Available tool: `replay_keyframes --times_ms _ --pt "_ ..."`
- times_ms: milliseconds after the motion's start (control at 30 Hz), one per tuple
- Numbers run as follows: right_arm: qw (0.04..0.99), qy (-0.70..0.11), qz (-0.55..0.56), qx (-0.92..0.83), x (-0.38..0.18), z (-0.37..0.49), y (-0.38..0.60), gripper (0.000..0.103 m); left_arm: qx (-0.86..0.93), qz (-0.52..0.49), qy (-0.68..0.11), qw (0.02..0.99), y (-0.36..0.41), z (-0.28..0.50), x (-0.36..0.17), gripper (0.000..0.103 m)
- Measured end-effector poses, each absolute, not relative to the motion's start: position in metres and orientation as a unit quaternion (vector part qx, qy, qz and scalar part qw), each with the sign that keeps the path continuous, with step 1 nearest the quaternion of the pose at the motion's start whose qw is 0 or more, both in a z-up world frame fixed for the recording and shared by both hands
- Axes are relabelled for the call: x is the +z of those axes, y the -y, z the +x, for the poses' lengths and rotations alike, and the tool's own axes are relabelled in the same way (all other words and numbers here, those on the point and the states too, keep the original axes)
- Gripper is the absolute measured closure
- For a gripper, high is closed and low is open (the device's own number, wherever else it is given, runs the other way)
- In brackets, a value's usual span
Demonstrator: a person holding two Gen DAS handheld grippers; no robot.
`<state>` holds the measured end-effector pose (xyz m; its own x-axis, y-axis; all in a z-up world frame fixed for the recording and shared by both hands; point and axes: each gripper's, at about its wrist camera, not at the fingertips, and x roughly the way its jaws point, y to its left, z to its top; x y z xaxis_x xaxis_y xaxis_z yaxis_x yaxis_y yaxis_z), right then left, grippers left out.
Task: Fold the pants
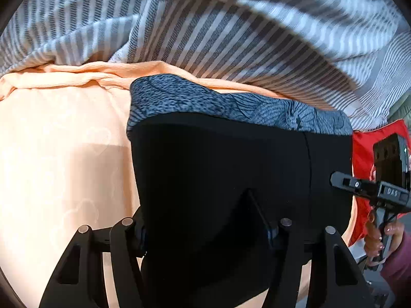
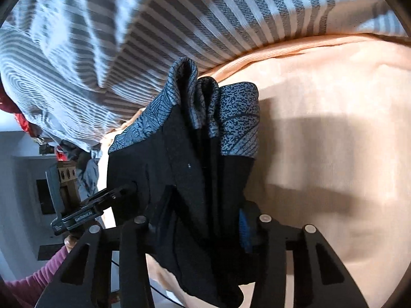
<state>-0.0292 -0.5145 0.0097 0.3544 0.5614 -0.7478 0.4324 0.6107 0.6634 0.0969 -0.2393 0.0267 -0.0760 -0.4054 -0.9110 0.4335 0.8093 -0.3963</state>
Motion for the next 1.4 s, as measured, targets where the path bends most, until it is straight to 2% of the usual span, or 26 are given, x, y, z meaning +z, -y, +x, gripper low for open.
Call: replay_keyframes --times_ms 500,933,967,1000,1033,1300,1400 --pt "0.683 -0.552 0.471 0.084 0.052 -0.094 0.511 0.058 -0.289 0.010 -0.659 0.695 0.214 0.022 0.086 0.039" --pt "0.663 -0.577 0.476 0.037 0.021 -0.153 0.488 0.056 -0.269 0.029 -0.677 0.685 0.197 -0.019 0.040 0.038" --pt "0.665 -0.573 0.477 0.033 0.022 -0.154 0.488 0.055 -0.266 0.037 -0.672 0.690 0.197 -0.019 0.041 0.033" --pt "0.668 -0.574 0.473 0.026 0.024 -0.154 0.488 0.051 -0.255 0.050 -0.669 0.696 0.197 -0.020 0.042 0.025" --pt "0.671 -0.578 0.465 0.017 0.026 -0.153 0.486 0.047 -0.248 0.058 -0.667 0.700 0.196 -0.021 0.043 0.024" --pt "0.688 -0.603 0.399 -0.065 0.046 -0.156 0.476 0.045 -0.218 0.098 -0.649 0.723 0.189 -0.030 0.053 0.024" --pt "0.712 -0.617 0.310 -0.129 0.066 -0.158 0.467 0.045 -0.198 0.123 -0.636 0.736 0.187 -0.036 0.060 0.024"
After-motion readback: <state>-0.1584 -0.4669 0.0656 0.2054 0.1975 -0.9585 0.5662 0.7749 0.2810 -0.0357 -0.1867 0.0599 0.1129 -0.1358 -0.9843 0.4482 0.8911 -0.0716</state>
